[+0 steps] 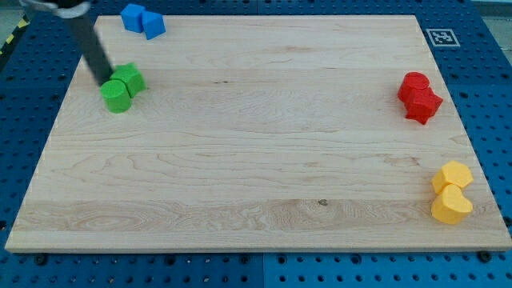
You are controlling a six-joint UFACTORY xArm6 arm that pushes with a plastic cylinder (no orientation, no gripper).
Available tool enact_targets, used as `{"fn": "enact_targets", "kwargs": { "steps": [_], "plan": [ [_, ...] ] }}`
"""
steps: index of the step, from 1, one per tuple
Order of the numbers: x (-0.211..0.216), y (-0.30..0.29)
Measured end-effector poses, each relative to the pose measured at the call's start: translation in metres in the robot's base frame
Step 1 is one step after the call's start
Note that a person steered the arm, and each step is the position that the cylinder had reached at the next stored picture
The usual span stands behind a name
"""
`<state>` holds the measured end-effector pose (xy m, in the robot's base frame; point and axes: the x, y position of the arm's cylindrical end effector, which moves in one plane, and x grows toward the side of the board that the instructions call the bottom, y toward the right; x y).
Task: Drag the green circle slightly towards the center
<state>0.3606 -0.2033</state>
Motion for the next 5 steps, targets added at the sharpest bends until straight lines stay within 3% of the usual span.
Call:
{"fn": "enact_targets", "kwargs": {
  "steps": [2, 3, 5],
  "plan": [
    [0.0, 0.121],
    [0.0, 0.127],
    [-0.016, -0.016]
  ]
}}
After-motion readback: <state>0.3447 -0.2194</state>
